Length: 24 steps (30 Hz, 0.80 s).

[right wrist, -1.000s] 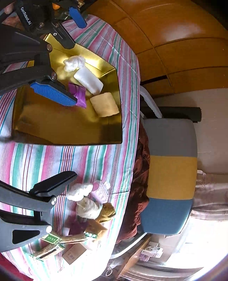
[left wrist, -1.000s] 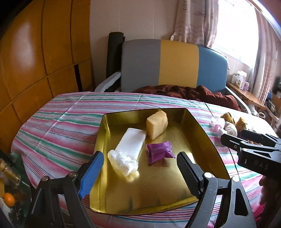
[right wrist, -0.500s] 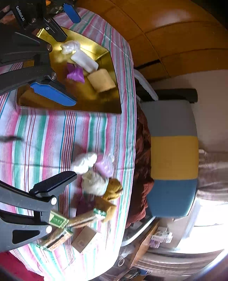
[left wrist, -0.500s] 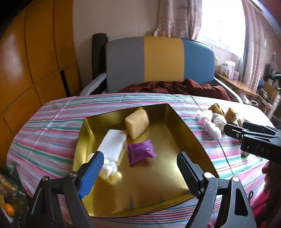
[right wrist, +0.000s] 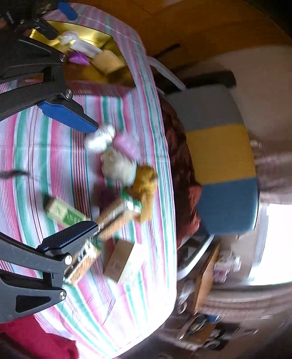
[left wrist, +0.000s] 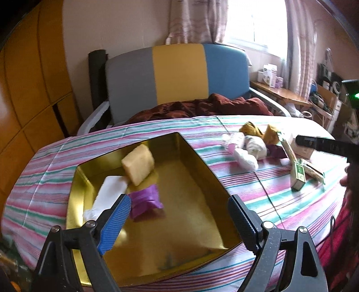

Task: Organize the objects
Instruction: 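Grasp the green tea box with the left gripper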

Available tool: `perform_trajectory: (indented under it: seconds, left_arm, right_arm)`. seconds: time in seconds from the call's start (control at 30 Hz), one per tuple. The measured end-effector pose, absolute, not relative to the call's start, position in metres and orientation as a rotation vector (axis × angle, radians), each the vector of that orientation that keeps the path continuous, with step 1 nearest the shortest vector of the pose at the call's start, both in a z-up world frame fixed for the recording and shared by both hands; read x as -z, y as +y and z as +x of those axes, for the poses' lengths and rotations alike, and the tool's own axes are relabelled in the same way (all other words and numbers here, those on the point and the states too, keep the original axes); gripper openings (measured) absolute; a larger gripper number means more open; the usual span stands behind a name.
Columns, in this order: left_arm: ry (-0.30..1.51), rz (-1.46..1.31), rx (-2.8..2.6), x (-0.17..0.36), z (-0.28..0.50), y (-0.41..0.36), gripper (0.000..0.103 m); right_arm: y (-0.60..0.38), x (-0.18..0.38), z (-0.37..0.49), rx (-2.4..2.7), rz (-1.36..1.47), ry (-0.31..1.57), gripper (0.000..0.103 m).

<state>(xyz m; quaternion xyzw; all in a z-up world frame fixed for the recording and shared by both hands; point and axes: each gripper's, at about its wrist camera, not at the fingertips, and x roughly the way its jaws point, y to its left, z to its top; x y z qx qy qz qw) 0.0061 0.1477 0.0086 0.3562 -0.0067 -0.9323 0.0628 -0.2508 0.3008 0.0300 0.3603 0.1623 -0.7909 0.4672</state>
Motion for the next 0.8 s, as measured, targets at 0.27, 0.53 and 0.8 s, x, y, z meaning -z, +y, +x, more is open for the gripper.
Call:
perform_trajectory:
  seconds: [0.27, 0.53, 0.8]
  left_arm:
    - [-0.097, 1.124, 2.881, -0.006, -0.010, 0.178, 0.089]
    - [-0.176, 1.175, 2.932, -0.002, -0.029, 0.211, 0.089]
    - [-0.227, 1.258, 2.990, 0.009, -0.053, 0.246, 0.088]
  right_arm:
    - [0.334, -0.025, -0.322, 2.046, 1.028, 0.218, 0.082]
    - [0.353, -0.006, -0.356, 1.998, 1.163, -0.001, 0.082]
    - [0.376, -0.011, -0.372, 1.957, 1.150, -0.232, 0.084]
